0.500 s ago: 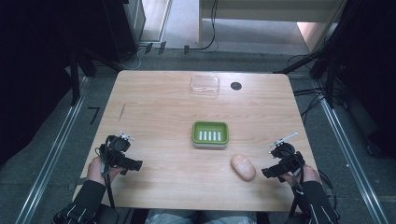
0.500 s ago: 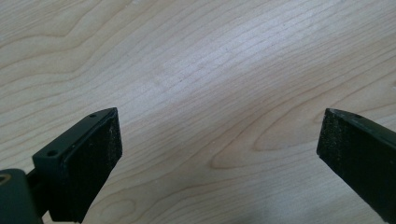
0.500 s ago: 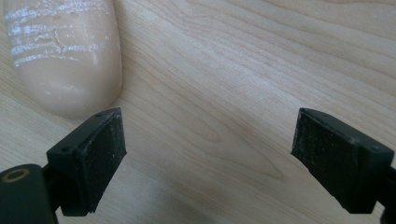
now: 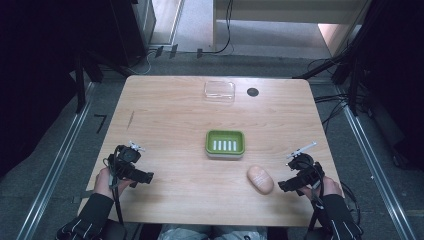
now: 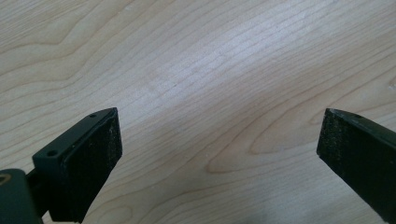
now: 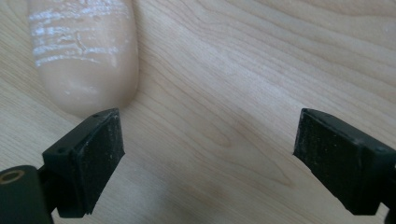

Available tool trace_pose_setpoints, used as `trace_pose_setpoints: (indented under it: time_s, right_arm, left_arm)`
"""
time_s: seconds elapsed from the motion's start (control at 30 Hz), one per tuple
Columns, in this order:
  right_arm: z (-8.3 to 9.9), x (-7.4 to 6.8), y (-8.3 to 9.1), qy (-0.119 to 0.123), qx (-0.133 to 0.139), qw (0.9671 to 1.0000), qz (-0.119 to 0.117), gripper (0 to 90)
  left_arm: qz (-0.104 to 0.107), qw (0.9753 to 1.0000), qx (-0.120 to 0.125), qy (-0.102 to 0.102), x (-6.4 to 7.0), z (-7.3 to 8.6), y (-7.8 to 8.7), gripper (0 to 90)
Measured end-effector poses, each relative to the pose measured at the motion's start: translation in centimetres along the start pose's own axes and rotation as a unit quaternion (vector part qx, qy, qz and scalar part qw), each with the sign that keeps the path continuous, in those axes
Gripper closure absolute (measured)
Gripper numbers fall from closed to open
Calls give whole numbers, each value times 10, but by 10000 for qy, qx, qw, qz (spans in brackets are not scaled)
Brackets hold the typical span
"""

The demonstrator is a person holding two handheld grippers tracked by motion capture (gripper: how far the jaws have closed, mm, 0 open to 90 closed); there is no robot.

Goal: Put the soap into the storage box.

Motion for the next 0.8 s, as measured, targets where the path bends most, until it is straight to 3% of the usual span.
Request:
trace_pose_setpoints:
  time_s: [0.23, 0.47, 0.8]
  right_arm:
    - [-9, -12, 2, 177, 53, 9998, -99, 84]
    - [-15, -16, 8, 157, 216, 9995, -196, 84]
    - [-35, -29, 4, 321, 307, 9983, -381, 86]
  left_arm:
    - [75, 10000, 25, -59, 0, -2, 0, 5]
    - [133, 9997, 5, -191, 4, -7, -5, 5]
    - [160, 9998, 38, -86, -2, -6, -6, 5]
Point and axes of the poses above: each handheld gripper's, and its own axes: y roughly backward along the jaws, z roughly out of its underside, x roughly to its right, the point moved 3 cm from there along -y, roughly forward along the jaws, and after that the axes turned 11 degrees about x, right-handed, at the moved point
